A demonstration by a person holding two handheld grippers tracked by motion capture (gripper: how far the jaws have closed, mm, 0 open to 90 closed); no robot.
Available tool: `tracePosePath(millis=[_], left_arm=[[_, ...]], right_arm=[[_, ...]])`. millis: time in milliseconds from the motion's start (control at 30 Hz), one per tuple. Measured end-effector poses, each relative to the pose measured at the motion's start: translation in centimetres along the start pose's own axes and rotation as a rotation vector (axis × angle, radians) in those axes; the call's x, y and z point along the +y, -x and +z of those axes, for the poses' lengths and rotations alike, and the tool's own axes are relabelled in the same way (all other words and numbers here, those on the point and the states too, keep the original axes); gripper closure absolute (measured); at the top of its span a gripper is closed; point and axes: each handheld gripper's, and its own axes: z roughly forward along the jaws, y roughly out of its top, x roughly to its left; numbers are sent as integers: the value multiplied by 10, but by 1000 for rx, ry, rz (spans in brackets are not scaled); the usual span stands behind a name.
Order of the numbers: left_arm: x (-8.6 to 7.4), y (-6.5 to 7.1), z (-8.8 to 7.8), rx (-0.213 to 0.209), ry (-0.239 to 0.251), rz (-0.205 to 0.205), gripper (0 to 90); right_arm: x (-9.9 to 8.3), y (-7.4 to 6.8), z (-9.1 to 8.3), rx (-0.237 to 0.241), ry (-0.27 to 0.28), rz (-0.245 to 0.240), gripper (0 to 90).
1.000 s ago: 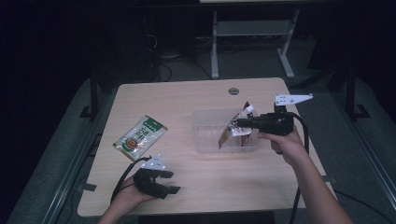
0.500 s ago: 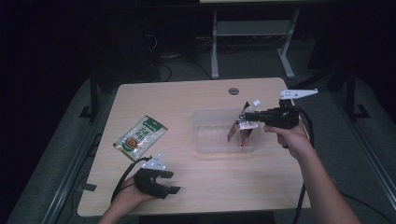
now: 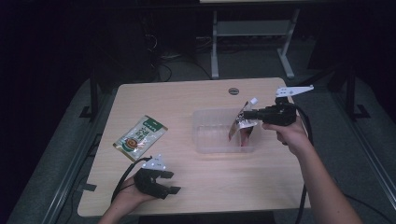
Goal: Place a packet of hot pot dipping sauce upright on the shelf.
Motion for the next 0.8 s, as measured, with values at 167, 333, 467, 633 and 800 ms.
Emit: tracePosePath(millis=[167,333,467,633,800], left_arm=[[0,0,0,0,0,0,344],[0,0,-1,0,0,2,344],[0,0,0,1,-3,5,344],[0,-1,0,2,-3,10,344],[0,0,0,2,1,7,344]], right_arm=[[2,-2,6,11,-8,-11,897],[4,-3,14,31,-13,-14,897],[7,-3,17,28,-26,-20,897],[15,2,22,29,-52,-27,897],[22,3,27,21,-79,-49,897]])
